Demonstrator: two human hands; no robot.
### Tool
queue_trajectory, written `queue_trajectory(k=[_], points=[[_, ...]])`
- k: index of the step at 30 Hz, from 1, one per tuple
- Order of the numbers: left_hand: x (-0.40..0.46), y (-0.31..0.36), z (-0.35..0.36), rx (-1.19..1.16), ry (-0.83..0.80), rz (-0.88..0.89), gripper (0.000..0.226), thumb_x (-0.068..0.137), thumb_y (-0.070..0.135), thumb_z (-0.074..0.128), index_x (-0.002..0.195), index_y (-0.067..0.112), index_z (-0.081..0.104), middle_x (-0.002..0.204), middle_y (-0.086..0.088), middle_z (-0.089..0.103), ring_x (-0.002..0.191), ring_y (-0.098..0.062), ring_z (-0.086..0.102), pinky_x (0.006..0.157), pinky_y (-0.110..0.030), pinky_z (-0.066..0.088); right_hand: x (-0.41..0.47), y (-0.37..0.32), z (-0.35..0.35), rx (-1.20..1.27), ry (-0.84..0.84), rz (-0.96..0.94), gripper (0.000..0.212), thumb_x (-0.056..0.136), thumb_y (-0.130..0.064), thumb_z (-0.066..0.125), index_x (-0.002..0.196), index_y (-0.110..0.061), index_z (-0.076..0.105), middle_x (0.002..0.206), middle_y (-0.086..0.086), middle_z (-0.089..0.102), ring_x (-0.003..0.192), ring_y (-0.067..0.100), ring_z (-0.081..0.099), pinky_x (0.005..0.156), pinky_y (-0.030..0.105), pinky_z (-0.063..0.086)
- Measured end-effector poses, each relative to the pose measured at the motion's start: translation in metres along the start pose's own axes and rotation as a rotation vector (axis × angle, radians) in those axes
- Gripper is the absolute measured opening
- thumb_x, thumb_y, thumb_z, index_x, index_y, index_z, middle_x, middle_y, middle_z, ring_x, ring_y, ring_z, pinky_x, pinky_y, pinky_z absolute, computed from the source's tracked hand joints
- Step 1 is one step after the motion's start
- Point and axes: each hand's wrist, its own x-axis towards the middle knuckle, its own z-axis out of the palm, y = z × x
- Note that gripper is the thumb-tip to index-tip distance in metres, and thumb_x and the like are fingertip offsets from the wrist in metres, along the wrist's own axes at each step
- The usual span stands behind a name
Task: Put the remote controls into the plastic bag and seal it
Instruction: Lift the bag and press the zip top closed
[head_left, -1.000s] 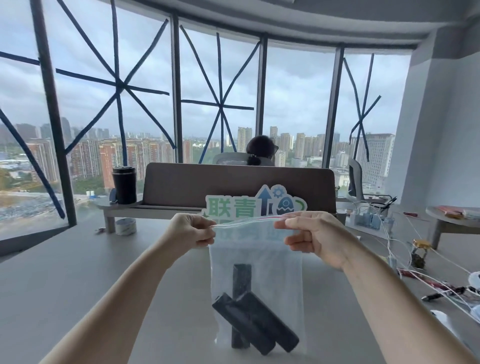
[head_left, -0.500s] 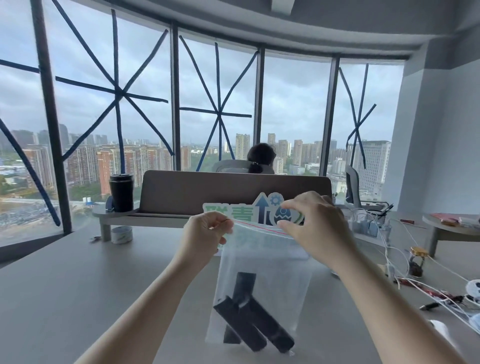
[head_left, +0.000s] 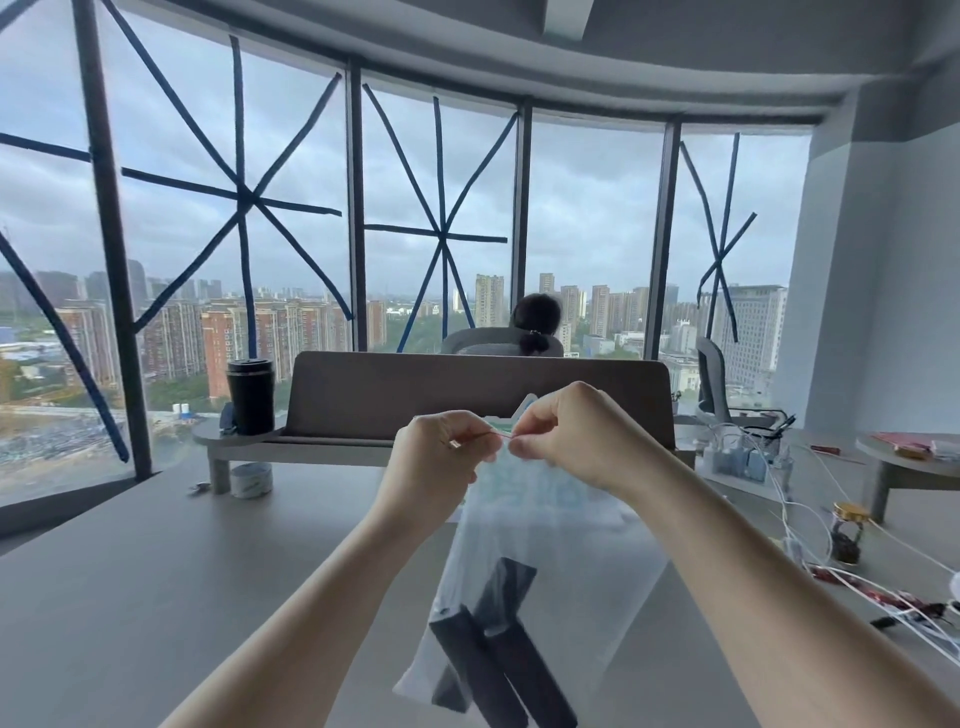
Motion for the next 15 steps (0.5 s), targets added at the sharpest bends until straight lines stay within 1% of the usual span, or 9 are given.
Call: queue_trajectory(k=[1,3,5,6,9,10,12,15], points=[[0.000,0.001,0.000,0.012,0.001,0.008,0.015,0.080,0.015,0.067,0.065,0.014,0.070,0.062,0.002,0.067,0.043,-0.007,0.049,0.041,-0.016,0.038,0.001,-0.001,0.000,-0.005,0.003,-0.004,0.013,0.071,-0.035,0.078,0.060,-0.034,0.072,0.060,-0.008,0.068,0.069,0.014,0.063,0.076,0.044,0.059],[0.001,0.001,0.000,0.037,0.011,0.022,0.016,0.080,0.016,0.066,0.064,0.016,0.069,0.063,0.001,0.067,0.045,-0.009,0.049,0.045,-0.020,0.040,0.003,-0.002,0.003,-0.012,0.013,-0.005,0.010,0.068,-0.038,0.075,0.059,-0.037,0.071,0.061,-0.008,0.068,0.075,0.018,0.066,0.076,0.045,0.058],[0.001,0.001,0.001,0.058,0.030,0.033,0.019,0.079,0.016,0.066,0.061,0.019,0.067,0.059,0.003,0.064,0.047,-0.009,0.048,0.048,-0.023,0.040,0.004,-0.002,0.006,-0.011,0.029,-0.010,0.006,0.066,-0.040,0.070,0.060,-0.038,0.071,0.061,-0.009,0.067,0.080,0.021,0.066,0.077,0.046,0.058],[0.002,0.000,0.001,0.059,0.039,0.041,0.022,0.079,0.015,0.066,0.058,0.021,0.065,0.057,0.006,0.061,0.047,-0.008,0.047,0.048,-0.020,0.039,0.004,-0.002,0.007,-0.005,0.033,-0.016,0.006,0.067,-0.039,0.069,0.063,-0.036,0.072,0.060,-0.009,0.066,0.077,0.019,0.065,0.077,0.045,0.058],[0.001,-0.002,0.004,0.049,0.070,0.063,0.028,0.078,0.013,0.066,0.054,0.027,0.060,0.053,0.010,0.055,0.047,-0.004,0.042,0.047,-0.013,0.034,0.003,-0.002,0.009,0.012,0.011,-0.034,0.012,0.077,-0.030,0.071,0.068,-0.022,0.071,0.058,-0.009,0.064,0.061,0.009,0.057,0.070,0.040,0.056],[0.001,-0.003,0.006,0.045,0.082,0.065,0.029,0.078,0.012,0.067,0.055,0.028,0.060,0.054,0.010,0.054,0.048,-0.004,0.042,0.047,-0.012,0.032,0.003,-0.002,0.010,0.004,0.005,-0.044,0.013,0.080,-0.028,0.070,0.069,-0.021,0.070,0.060,-0.008,0.064,0.062,0.010,0.058,0.071,0.040,0.056],[-0.001,-0.006,0.008,0.017,0.109,0.069,0.030,0.079,0.009,0.066,0.056,0.027,0.060,0.056,0.011,0.054,0.050,-0.004,0.042,0.048,-0.012,0.032,0.001,-0.003,0.012,-0.021,0.004,-0.065,0.014,0.083,-0.028,0.068,0.071,-0.021,0.070,0.068,-0.008,0.066,0.072,0.013,0.062,0.075,0.040,0.056],[-0.001,-0.012,0.009,-0.038,0.143,0.055,0.025,0.079,0.003,0.064,0.060,0.018,0.062,0.060,0.009,0.058,0.054,-0.004,0.046,0.054,-0.016,0.037,-0.005,-0.001,0.015,-0.100,0.018,-0.054,0.016,0.087,-0.032,0.063,0.077,-0.021,0.069,0.076,-0.006,0.066,0.078,0.017,0.064,0.072,0.036,0.053]])
